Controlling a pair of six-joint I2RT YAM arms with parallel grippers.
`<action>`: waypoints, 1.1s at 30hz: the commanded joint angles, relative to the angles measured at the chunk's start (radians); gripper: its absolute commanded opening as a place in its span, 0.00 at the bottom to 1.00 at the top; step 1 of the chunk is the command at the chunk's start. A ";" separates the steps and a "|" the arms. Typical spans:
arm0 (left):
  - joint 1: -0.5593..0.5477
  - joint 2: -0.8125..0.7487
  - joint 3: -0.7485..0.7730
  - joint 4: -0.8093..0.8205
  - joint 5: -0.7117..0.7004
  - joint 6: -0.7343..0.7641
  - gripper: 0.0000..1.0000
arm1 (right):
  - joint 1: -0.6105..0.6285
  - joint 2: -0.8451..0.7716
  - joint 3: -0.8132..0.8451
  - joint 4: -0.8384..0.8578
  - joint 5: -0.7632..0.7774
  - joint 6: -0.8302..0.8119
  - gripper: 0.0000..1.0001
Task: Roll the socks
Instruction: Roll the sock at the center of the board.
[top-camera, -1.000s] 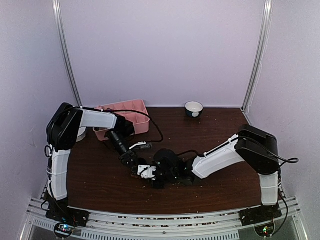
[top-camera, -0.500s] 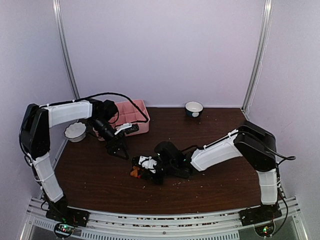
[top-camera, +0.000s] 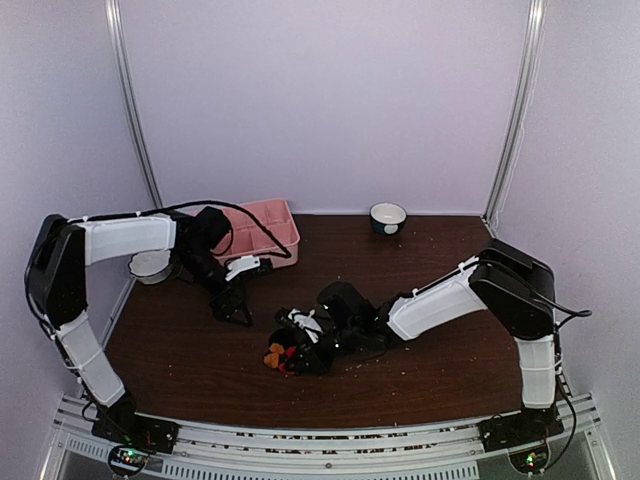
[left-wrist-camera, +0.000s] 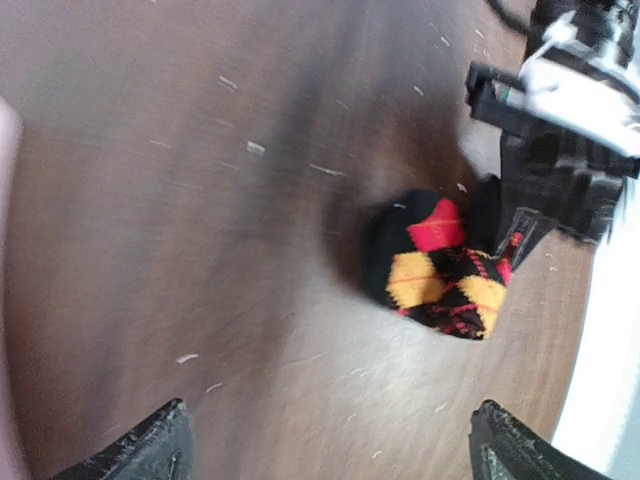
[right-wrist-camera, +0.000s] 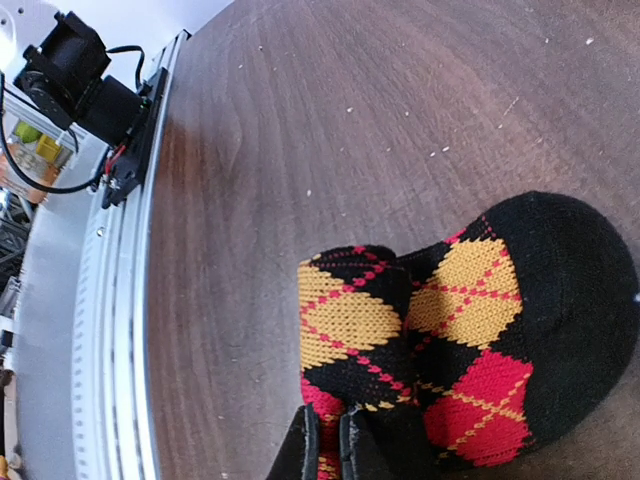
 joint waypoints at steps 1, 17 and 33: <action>0.009 -0.213 -0.084 0.280 -0.245 -0.138 0.98 | 0.014 0.086 -0.017 -0.210 -0.028 0.174 0.00; -0.202 -0.291 -0.256 0.228 -0.166 0.112 0.98 | -0.079 0.179 0.042 -0.059 -0.046 0.591 0.00; -0.317 -0.080 -0.225 0.219 -0.156 0.137 0.55 | -0.097 0.266 0.002 0.195 -0.016 0.853 0.00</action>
